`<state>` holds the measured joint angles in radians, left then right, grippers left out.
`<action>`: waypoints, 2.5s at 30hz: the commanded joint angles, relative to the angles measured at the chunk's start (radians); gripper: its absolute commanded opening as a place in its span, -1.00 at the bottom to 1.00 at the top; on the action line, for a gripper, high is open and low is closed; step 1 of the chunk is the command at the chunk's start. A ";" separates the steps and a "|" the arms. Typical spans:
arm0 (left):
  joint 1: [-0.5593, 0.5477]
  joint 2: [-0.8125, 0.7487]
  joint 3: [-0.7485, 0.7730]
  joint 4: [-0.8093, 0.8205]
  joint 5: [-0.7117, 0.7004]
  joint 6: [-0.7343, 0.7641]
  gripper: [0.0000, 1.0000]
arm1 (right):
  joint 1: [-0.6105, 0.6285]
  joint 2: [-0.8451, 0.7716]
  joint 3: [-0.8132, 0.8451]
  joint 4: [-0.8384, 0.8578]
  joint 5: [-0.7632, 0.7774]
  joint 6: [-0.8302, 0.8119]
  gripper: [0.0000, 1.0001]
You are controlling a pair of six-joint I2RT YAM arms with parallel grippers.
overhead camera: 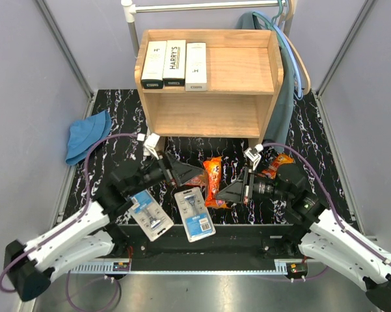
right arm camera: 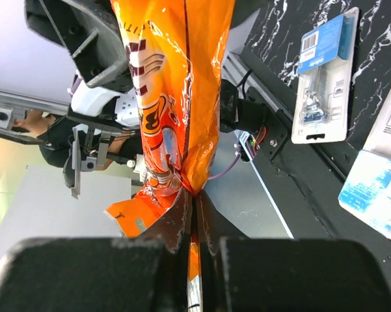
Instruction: Place and organize the shaving razors onto the shelf
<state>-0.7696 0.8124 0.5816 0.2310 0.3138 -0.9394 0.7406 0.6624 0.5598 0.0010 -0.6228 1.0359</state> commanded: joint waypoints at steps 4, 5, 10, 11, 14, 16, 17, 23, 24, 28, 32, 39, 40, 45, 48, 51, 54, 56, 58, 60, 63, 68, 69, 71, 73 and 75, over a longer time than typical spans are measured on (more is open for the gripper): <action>0.009 -0.156 0.118 -0.491 -0.310 0.108 0.98 | 0.006 0.065 0.123 -0.136 0.052 -0.102 -0.93; 0.009 -0.156 0.133 -0.540 -0.346 0.102 0.98 | 0.005 0.080 0.149 -0.171 0.057 -0.120 -0.93; 0.016 -0.130 0.192 -0.745 -0.415 0.033 0.98 | 0.005 0.114 0.247 -0.262 0.090 -0.166 -0.93; 0.015 -0.119 0.189 -0.755 -0.413 0.027 0.98 | 0.006 0.118 0.261 -0.277 0.092 -0.174 -0.93; 0.016 -0.102 0.164 -0.763 -0.386 0.013 0.98 | 0.005 0.146 0.330 -0.321 0.095 -0.195 -0.93; 0.016 -0.099 0.136 -0.763 -0.375 0.002 0.98 | 0.006 0.176 0.401 -0.352 0.103 -0.212 -0.92; 0.016 -0.098 0.127 -0.762 -0.374 -0.001 0.98 | 0.005 0.189 0.426 -0.384 0.106 -0.232 -0.93; 0.015 -0.102 0.066 -0.731 -0.341 -0.018 0.98 | 0.006 0.339 0.670 -0.518 0.118 -0.332 -0.93; 0.016 -0.104 0.057 -0.723 -0.338 -0.019 0.98 | 0.005 0.364 0.704 -0.532 0.115 -0.344 -0.93; 0.016 -0.102 0.041 -0.717 -0.328 -0.022 0.98 | 0.005 0.500 0.920 -0.608 0.113 -0.407 -0.93; 0.016 -0.101 0.031 -0.707 -0.320 -0.024 0.98 | -0.006 0.598 1.106 -0.712 0.124 -0.485 -0.92; 0.016 -0.098 0.006 -0.700 -0.292 -0.030 0.98 | -0.076 0.769 1.443 -0.854 0.089 -0.546 -0.92; 0.016 -0.096 0.003 -0.699 -0.289 -0.030 0.98 | -0.087 0.807 1.527 -0.892 0.087 -0.565 -0.92; 0.016 -0.087 -0.011 -0.679 -0.268 -0.022 0.98 | -0.159 0.983 1.854 -1.042 0.094 -0.619 -0.92; 0.016 -0.090 -0.016 -0.667 -0.257 -0.016 0.98 | -0.200 1.062 1.986 -1.125 0.087 -0.639 -0.92; 0.016 -0.084 -0.020 -0.656 -0.249 -0.009 0.98 | -0.253 1.158 2.141 -1.165 0.075 -0.640 -0.92; 0.015 -0.068 -0.020 -0.653 -0.242 -0.001 0.98 | -0.305 1.197 2.186 -1.165 0.063 -0.632 -0.92; 0.016 -0.058 -0.020 -0.651 -0.237 0.004 0.98 | -0.351 1.207 2.189 -1.153 0.051 -0.628 -0.92; 0.016 -0.053 -0.023 -0.650 -0.234 0.008 0.98 | -0.378 1.217 2.186 -1.138 0.048 -0.617 -0.91; 0.016 -0.050 -0.031 -0.644 -0.231 0.010 0.98 | -0.392 1.227 2.186 -1.132 0.041 -0.613 -0.90; 0.016 -0.044 -0.039 -0.638 -0.225 0.010 0.98 | -0.406 1.240 2.186 -1.124 0.035 -0.608 -0.88; 0.016 -0.042 -0.045 -0.633 -0.220 0.010 0.98 | -0.411 1.258 2.181 -1.122 0.035 -0.609 -0.84; 0.016 -0.041 -0.046 -0.633 -0.220 0.011 0.98 | -0.411 1.261 2.180 -1.122 0.038 -0.606 -0.83; 0.016 -0.039 -0.045 -0.631 -0.219 0.013 0.98 | -0.411 1.266 2.177 -1.122 0.041 -0.606 -0.79; 0.016 -0.041 -0.045 -0.631 -0.220 0.013 0.98 | -0.411 1.272 2.174 -1.122 0.046 -0.600 -0.76; 0.016 -0.038 -0.043 -0.631 -0.219 0.013 0.98 | -0.412 1.281 2.172 -1.121 0.046 -0.591 -0.70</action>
<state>-0.7563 0.7692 0.5358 -0.4511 0.0765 -0.9421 0.3336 1.9259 2.7060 -1.1492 -0.5617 0.4271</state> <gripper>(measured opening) 0.988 0.125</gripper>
